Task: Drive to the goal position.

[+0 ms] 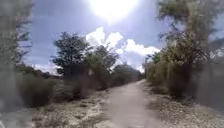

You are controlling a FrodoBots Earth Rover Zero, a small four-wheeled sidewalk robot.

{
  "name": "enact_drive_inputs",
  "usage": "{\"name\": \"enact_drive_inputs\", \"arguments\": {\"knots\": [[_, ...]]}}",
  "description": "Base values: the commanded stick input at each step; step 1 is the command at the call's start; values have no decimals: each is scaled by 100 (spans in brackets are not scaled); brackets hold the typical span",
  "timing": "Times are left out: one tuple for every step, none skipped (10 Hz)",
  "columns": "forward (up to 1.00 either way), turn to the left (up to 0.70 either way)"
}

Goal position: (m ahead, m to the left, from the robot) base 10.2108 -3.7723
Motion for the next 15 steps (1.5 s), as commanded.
{"name": "enact_drive_inputs", "arguments": {"knots": [[70,0],[70,0],[70,0],[70,0],[70,0],[70,0],[70,0],[70,0],[70,0],[70,0],[70,-6],[70,-29],[70,-35],[70,-35],[70,-35]]}}
